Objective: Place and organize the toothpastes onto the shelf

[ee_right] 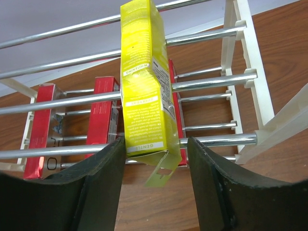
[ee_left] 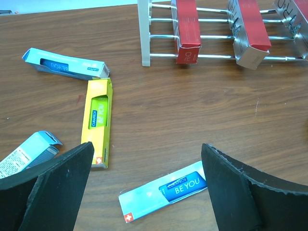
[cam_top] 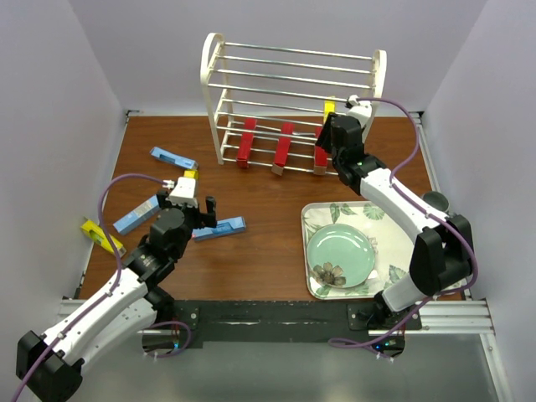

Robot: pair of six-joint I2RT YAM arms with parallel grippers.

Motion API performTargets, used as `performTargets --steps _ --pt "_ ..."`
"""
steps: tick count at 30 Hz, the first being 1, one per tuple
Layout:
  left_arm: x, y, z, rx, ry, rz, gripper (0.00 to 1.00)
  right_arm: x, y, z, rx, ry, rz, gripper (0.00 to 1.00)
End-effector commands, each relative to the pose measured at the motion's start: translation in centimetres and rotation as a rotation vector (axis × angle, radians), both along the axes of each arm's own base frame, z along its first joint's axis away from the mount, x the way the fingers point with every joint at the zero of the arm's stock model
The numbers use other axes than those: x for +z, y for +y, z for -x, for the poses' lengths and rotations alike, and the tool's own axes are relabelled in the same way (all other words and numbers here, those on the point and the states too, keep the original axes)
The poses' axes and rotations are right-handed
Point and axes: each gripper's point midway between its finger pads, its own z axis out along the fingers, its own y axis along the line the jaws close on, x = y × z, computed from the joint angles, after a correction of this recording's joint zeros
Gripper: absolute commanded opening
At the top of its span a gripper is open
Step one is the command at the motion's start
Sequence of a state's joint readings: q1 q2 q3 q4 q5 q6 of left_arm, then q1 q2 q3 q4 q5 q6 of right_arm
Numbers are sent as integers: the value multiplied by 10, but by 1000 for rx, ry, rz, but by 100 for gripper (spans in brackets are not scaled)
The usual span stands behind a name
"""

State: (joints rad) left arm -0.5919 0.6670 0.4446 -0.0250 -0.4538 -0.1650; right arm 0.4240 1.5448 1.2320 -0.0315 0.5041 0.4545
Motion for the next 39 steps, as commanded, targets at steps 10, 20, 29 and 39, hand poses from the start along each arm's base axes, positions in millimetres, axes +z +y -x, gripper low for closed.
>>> performTargets --steps 10,20,29,39 --pt "8 -3 -3 5 -25 33 99 36 6 6 46 -70 -62 59" --pt "8 -3 -2 6 -26 34 99 37 13 5 60 -70 -123 57" --pt "9 -2 -2 11 -25 33 99 37 15 6 56 -69 -157 57" --pt "1 2 -2 47 16 38 100 59 5 51 156 -85 -92 78"
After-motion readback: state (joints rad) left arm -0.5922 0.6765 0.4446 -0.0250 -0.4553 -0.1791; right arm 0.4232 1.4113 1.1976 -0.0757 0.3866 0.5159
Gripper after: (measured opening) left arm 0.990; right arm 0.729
